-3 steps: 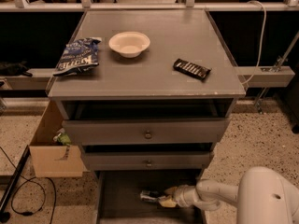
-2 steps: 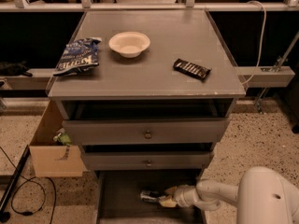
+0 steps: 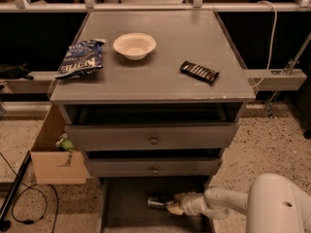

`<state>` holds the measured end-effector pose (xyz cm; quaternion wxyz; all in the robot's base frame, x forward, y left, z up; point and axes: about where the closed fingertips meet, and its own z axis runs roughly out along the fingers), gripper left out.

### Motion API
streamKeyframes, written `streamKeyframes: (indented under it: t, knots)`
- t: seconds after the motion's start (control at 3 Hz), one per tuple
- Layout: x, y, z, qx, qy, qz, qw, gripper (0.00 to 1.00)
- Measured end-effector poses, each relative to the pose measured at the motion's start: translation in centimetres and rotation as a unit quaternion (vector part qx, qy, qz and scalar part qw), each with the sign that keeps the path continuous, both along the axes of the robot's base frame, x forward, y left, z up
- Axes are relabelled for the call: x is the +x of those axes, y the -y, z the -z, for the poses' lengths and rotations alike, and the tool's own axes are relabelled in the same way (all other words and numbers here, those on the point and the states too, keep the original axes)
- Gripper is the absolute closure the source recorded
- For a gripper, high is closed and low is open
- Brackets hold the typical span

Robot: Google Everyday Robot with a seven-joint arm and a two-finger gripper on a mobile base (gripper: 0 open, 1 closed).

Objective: Place redbull can into bottom drawer

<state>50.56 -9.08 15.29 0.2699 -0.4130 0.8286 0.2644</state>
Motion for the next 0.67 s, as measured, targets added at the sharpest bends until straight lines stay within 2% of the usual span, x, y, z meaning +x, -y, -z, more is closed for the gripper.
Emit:
streamKeyframes:
  t: [0.33, 0.67]
  knots:
    - [0.0, -0.01, 0.0, 0.0, 0.0, 0.0, 1.0, 0.0]
    - [-0.01, -0.01, 0.0, 0.0, 0.0, 0.0, 1.0, 0.0]
